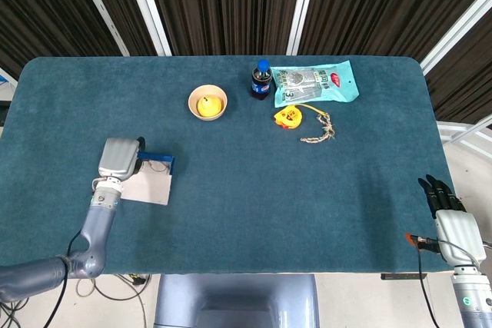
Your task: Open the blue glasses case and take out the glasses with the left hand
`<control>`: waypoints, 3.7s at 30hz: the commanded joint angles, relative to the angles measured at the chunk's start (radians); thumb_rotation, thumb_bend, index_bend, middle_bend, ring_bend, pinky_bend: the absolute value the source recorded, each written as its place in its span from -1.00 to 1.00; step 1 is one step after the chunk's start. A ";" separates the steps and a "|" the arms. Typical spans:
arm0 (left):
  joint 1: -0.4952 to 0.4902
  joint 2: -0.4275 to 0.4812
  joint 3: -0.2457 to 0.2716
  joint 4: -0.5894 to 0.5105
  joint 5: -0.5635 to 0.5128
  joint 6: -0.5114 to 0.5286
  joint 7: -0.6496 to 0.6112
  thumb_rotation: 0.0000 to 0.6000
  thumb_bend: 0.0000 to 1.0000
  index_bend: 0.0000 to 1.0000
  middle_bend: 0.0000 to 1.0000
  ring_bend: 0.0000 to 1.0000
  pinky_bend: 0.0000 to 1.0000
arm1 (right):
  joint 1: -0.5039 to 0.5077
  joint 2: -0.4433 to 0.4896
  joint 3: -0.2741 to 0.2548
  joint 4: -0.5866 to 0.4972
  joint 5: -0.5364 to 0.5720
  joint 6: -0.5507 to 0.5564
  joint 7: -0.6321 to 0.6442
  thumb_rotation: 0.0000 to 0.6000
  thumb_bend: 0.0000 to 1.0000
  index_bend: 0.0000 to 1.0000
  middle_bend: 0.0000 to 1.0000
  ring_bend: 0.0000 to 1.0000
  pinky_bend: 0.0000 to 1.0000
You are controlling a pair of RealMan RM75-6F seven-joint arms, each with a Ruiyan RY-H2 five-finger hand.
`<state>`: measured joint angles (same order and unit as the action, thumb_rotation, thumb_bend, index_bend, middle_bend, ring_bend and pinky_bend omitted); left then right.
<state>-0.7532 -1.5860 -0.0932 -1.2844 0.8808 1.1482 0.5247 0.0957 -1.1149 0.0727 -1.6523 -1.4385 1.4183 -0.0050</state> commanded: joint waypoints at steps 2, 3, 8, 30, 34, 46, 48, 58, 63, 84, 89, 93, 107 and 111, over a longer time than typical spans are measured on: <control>0.012 0.001 -0.003 0.005 0.020 0.004 0.004 1.00 -0.10 0.30 1.00 0.83 1.00 | 0.000 0.000 0.000 0.000 0.001 -0.001 0.000 1.00 -0.59 -1.00 -1.00 -1.00 -0.60; 0.015 0.002 -0.004 0.004 0.023 0.002 0.004 1.00 -0.09 0.30 1.00 0.83 1.00 | 0.000 0.000 0.000 0.000 0.001 -0.001 0.000 1.00 -0.59 -1.00 -1.00 -1.00 -0.60; 0.027 0.006 -0.014 0.004 0.022 -0.015 0.013 1.00 -0.10 0.30 1.00 0.83 1.00 | 0.000 0.000 0.000 -0.001 0.000 -0.001 -0.001 1.00 -0.59 -1.00 -1.00 -1.00 -0.60; 0.039 -0.022 -0.081 0.083 -0.020 -0.076 0.039 1.00 -0.36 -0.16 1.00 0.81 1.00 | 0.000 0.000 0.000 -0.001 0.001 -0.001 -0.002 1.00 -0.59 -1.00 -1.00 -1.00 -0.60; 0.044 -0.020 -0.085 0.084 -0.027 -0.080 0.051 1.00 -0.49 -0.36 1.00 0.80 1.00 | 0.000 0.000 0.000 -0.001 0.000 0.000 -0.002 1.00 -0.59 -1.00 -1.00 -1.00 -0.60; 0.091 0.061 -0.065 -0.062 0.037 -0.066 0.005 1.00 -0.41 -0.10 1.00 0.83 1.00 | -0.001 0.000 0.000 -0.001 -0.002 0.003 -0.002 1.00 -0.59 -1.00 -1.00 -1.00 -0.60; 0.103 0.084 -0.049 -0.103 0.047 -0.067 0.005 1.00 -0.38 -0.09 1.00 0.83 1.00 | -0.001 0.000 0.000 -0.001 -0.003 0.003 -0.002 1.00 -0.59 -1.00 -1.00 -1.00 -0.60; 0.124 0.104 -0.008 -0.185 0.015 -0.087 0.053 1.00 -0.37 -0.06 1.00 0.84 1.00 | -0.002 0.001 -0.001 -0.001 -0.005 0.004 0.002 1.00 -0.59 -1.00 -1.00 -1.00 -0.60; 0.123 0.096 -0.007 -0.183 0.003 -0.092 0.062 1.00 -0.36 -0.04 1.00 0.84 1.00 | -0.002 0.001 0.000 -0.001 -0.004 0.003 0.002 1.00 -0.59 -1.00 -1.00 -1.00 -0.60; 0.114 0.051 -0.016 -0.121 -0.041 -0.123 0.064 1.00 -0.28 0.03 1.00 0.85 1.00 | -0.002 0.001 0.001 -0.001 -0.002 0.004 0.002 1.00 -0.59 -1.00 -1.00 -1.00 -0.60; 0.113 0.046 -0.016 -0.116 -0.042 -0.127 0.062 1.00 -0.26 0.04 1.00 0.85 1.00 | -0.002 0.001 0.000 -0.001 -0.003 0.004 0.003 1.00 -0.59 -1.00 -1.00 -1.00 -0.60; 0.112 0.042 -0.016 -0.112 -0.045 -0.131 0.063 1.00 -0.24 0.06 1.00 0.85 1.00 | -0.002 0.001 0.000 -0.002 -0.002 0.004 0.003 1.00 -0.59 -1.00 -1.00 -1.00 -0.60; 0.112 0.035 -0.018 -0.111 -0.049 -0.132 0.060 1.00 -0.03 0.22 1.00 0.85 1.00 | -0.003 0.001 0.000 -0.002 -0.004 0.006 0.004 1.00 -0.59 -1.00 -1.00 -1.00 -0.60; 0.112 0.042 -0.023 -0.138 -0.045 -0.128 0.054 1.00 -0.03 0.22 1.00 0.85 1.00 | -0.004 0.001 0.001 -0.002 -0.004 0.008 0.005 1.00 -0.59 -1.00 -1.00 -1.00 -0.60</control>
<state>-0.6414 -1.5473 -0.1137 -1.4133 0.8342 1.0188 0.5813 0.0921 -1.1142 0.0739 -1.6539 -1.4423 1.4260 0.0005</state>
